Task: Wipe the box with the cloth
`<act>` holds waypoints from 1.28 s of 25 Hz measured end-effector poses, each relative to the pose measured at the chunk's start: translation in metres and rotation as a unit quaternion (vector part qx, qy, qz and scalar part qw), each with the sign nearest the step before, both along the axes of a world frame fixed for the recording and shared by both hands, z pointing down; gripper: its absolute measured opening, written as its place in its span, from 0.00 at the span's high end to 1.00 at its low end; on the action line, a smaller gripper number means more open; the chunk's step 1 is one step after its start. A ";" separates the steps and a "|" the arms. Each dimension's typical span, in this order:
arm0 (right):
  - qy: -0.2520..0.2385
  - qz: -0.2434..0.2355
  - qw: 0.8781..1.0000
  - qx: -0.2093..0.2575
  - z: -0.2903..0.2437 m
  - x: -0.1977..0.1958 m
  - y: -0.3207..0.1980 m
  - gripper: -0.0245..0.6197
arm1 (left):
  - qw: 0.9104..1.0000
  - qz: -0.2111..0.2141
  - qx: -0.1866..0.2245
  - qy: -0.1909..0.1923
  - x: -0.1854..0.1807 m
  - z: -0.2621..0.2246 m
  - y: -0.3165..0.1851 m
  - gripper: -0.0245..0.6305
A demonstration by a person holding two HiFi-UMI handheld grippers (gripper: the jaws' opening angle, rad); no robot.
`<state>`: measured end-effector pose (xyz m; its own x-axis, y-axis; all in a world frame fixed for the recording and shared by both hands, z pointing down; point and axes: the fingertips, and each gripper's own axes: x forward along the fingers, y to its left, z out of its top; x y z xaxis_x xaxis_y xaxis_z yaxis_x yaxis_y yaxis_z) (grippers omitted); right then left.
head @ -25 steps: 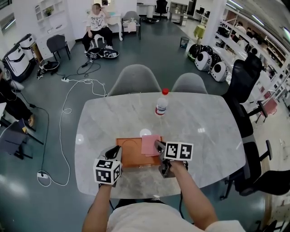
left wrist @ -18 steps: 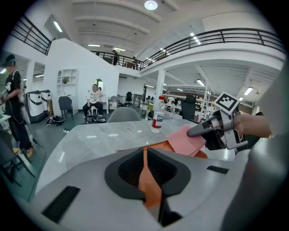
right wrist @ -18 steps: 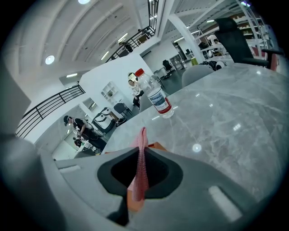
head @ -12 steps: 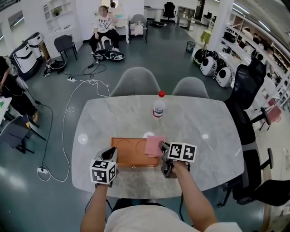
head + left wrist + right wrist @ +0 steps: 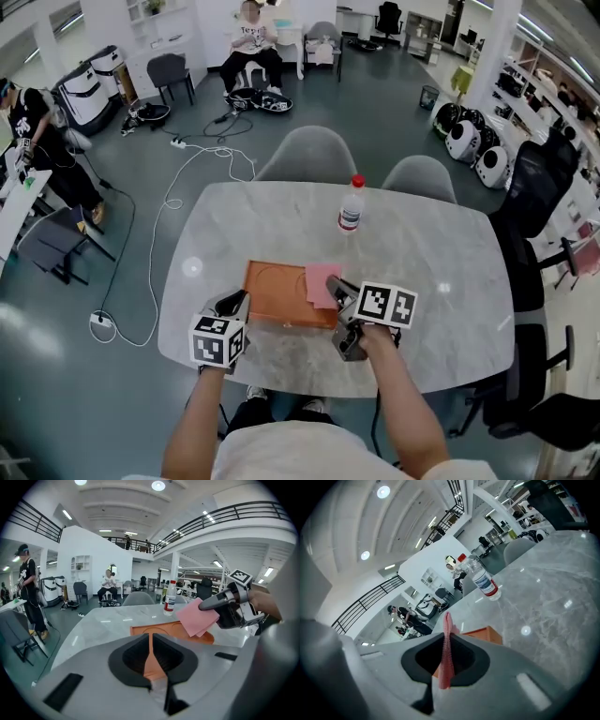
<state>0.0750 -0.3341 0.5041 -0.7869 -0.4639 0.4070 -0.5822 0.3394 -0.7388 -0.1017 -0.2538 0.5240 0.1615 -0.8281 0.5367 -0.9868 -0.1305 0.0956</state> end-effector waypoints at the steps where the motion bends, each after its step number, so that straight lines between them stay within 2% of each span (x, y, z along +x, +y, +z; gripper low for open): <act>1: -0.006 -0.005 1.000 0.001 -0.004 -0.006 0.004 0.93 | 1.000 0.001 0.000 0.000 -0.001 -0.001 0.003 0.92; 9: -0.040 -0.025 0.999 0.003 -0.021 -0.059 0.038 0.93 | 1.000 0.005 0.003 -0.001 -0.023 -0.003 0.026 0.92; 21: -0.082 -0.013 0.996 -0.034 -0.014 -0.140 0.076 0.93 | 0.999 0.049 -0.002 0.004 -0.070 0.001 0.048 0.92; 26: -0.110 0.001 0.992 -0.063 -0.001 -0.157 0.086 0.93 | 0.997 0.076 -0.002 -0.005 -0.078 0.004 0.054 0.92; 32: -0.091 0.036 0.993 -0.073 0.027 -0.154 0.088 0.93 | 0.995 0.097 -0.003 -0.007 -0.082 0.006 0.057 0.92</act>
<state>-0.0786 -0.2464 0.5316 -0.8207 -0.4679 0.3280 -0.4534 0.1838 -0.8722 -0.1835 -0.1972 0.5299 0.3101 -0.7785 0.5457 -0.9445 -0.3179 0.0832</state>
